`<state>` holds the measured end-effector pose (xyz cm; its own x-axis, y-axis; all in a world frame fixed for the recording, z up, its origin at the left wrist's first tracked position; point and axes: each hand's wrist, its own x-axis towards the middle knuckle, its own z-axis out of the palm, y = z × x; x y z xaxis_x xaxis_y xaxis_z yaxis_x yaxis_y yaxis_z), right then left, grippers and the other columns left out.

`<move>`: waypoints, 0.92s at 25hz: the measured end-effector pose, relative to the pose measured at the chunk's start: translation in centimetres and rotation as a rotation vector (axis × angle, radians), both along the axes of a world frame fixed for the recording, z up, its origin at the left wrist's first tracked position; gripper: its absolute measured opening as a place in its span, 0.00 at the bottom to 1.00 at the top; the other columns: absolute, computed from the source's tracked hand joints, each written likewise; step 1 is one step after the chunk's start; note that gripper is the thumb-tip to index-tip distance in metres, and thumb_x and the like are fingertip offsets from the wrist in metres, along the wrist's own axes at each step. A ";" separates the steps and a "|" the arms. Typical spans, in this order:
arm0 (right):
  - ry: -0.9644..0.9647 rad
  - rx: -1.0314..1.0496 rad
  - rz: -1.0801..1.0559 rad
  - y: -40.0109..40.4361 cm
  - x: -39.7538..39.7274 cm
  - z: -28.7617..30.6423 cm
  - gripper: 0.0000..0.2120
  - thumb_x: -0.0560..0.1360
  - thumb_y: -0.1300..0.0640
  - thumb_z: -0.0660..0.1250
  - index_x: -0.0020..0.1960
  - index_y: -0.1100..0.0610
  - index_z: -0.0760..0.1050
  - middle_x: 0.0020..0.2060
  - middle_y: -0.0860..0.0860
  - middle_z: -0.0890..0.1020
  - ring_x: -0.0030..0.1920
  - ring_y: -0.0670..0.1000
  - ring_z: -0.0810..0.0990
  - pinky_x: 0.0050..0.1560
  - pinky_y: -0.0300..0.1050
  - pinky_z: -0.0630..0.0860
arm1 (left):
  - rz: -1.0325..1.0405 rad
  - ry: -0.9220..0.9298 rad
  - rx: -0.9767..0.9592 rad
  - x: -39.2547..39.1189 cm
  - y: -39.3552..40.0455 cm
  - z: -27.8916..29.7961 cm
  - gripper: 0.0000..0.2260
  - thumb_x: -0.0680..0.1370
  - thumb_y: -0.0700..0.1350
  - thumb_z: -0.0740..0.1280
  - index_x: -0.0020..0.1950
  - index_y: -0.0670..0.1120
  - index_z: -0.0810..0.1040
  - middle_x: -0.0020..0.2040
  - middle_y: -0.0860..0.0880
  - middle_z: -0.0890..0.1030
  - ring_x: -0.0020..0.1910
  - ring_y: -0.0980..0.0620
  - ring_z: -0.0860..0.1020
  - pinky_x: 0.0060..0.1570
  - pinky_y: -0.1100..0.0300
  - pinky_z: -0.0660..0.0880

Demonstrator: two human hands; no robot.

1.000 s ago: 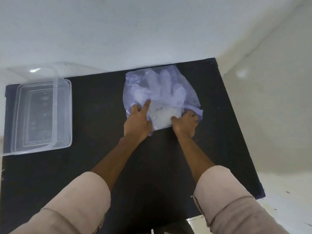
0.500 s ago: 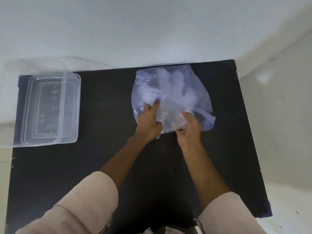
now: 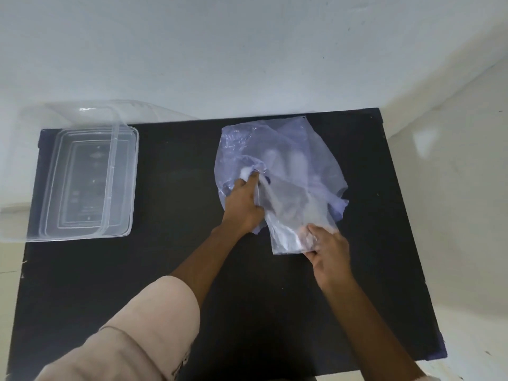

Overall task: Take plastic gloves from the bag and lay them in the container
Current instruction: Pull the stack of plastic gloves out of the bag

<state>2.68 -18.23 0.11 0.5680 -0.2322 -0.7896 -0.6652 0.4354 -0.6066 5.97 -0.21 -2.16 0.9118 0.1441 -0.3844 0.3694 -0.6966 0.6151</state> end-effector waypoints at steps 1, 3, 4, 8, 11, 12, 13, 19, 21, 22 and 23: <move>0.020 -0.017 0.016 -0.5 -1.3 0.0 0.14 0.72 0.67 0.69 0.57 0.60 0.76 0.52 0.57 0.82 0.50 0.55 0.83 0.43 0.48 0.80 | -0.027 -0.001 0.017 0.0 -0.1 -0.3 0.39 0.67 0.35 0.70 0.75 0.47 0.59 0.60 0.38 0.72 0.60 0.38 0.72 0.67 0.39 0.64; 0.039 -0.022 0.017 -0.9 -3.9 -0.3 0.15 0.73 0.69 0.68 0.60 0.65 0.75 0.55 0.59 0.82 0.45 0.51 0.85 0.39 0.45 0.81 | -0.069 0.010 0.070 -0.2 -0.4 -1.0 0.40 0.65 0.36 0.70 0.74 0.47 0.58 0.61 0.37 0.73 0.63 0.37 0.71 0.69 0.36 0.58; 0.038 -0.014 0.017 -1.0 -5.1 -0.5 0.15 0.74 0.70 0.67 0.61 0.67 0.74 0.58 0.61 0.80 0.42 0.49 0.85 0.36 0.42 0.81 | -0.083 0.019 0.098 -0.2 -0.5 -1.3 0.41 0.64 0.35 0.69 0.74 0.48 0.57 0.62 0.36 0.72 0.64 0.36 0.70 0.70 0.36 0.55; 0.089 0.039 0.007 -0.5 -9.4 -0.5 0.12 0.74 0.66 0.69 0.57 0.63 0.75 0.56 0.58 0.80 0.51 0.56 0.82 0.41 0.46 0.82 | -0.169 0.004 0.071 -2.2 -0.4 -1.5 0.38 0.72 0.38 0.68 0.77 0.52 0.54 0.65 0.35 0.68 0.60 0.33 0.72 0.64 0.39 0.68; 0.137 0.064 0.024 -0.9 -12.0 -0.9 0.15 0.73 0.64 0.71 0.58 0.59 0.75 0.56 0.58 0.79 0.55 0.59 0.80 0.45 0.50 0.80 | -0.159 -0.158 0.119 -5.7 0.3 -1.4 0.29 0.73 0.41 0.68 0.73 0.53 0.67 0.62 0.38 0.70 0.57 0.37 0.72 0.54 0.42 0.76; 0.166 0.059 0.017 -1.1 -12.6 -1.3 0.16 0.72 0.64 0.71 0.59 0.60 0.74 0.56 0.58 0.79 0.54 0.59 0.80 0.43 0.49 0.79 | -0.080 -0.257 0.132 -7.5 0.5 -1.2 0.27 0.71 0.39 0.69 0.70 0.52 0.72 0.61 0.39 0.71 0.56 0.39 0.73 0.53 0.43 0.76; 0.194 0.062 0.013 -1.3 -13.2 -1.7 0.17 0.72 0.64 0.71 0.61 0.61 0.74 0.56 0.59 0.80 0.53 0.58 0.81 0.42 0.48 0.79 | 0.019 -0.344 0.125 -9.6 0.6 -1.1 0.26 0.70 0.37 0.69 0.67 0.51 0.74 0.61 0.40 0.71 0.56 0.41 0.73 0.53 0.46 0.76; 0.270 0.200 0.075 -1.5 -18.7 -1.8 0.16 0.75 0.65 0.68 0.61 0.66 0.74 0.54 0.63 0.81 0.49 0.57 0.82 0.39 0.49 0.80 | 0.553 -0.009 -0.325 -24.7 -3.2 0.3 0.21 0.75 0.41 0.70 0.65 0.50 0.69 0.62 0.48 0.72 0.54 0.54 0.75 0.50 0.62 0.75; 0.291 0.253 0.136 -0.7 -20.1 -1.3 0.13 0.75 0.64 0.66 0.59 0.65 0.74 0.50 0.62 0.80 0.48 0.58 0.81 0.43 0.51 0.78 | 0.787 0.224 -0.618 -27.1 -3.9 0.8 0.19 0.76 0.44 0.69 0.65 0.49 0.68 0.59 0.47 0.75 0.54 0.51 0.77 0.49 0.59 0.76; 0.291 0.281 0.180 -0.2 -20.5 -1.1 0.10 0.76 0.64 0.65 0.56 0.65 0.75 0.48 0.62 0.80 0.47 0.58 0.80 0.45 0.52 0.78 | 0.861 0.290 -0.703 -27.9 -4.1 1.1 0.19 0.77 0.45 0.69 0.66 0.49 0.69 0.57 0.47 0.77 0.53 0.50 0.78 0.50 0.56 0.77; 0.300 0.302 0.213 0.5 -20.9 -0.8 0.07 0.76 0.64 0.65 0.53 0.64 0.75 0.46 0.61 0.80 0.46 0.58 0.80 0.47 0.53 0.78 | 0.900 0.338 -0.749 -28.6 -4.0 1.4 0.18 0.77 0.46 0.68 0.65 0.48 0.69 0.56 0.47 0.79 0.53 0.49 0.79 0.51 0.54 0.77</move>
<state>-18.21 -17.77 -0.71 0.3142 0.1297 -0.9405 -0.8854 0.3975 -0.2410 -22.66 -4.20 -0.77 0.4380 0.3142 -0.8423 0.7568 0.3768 0.5341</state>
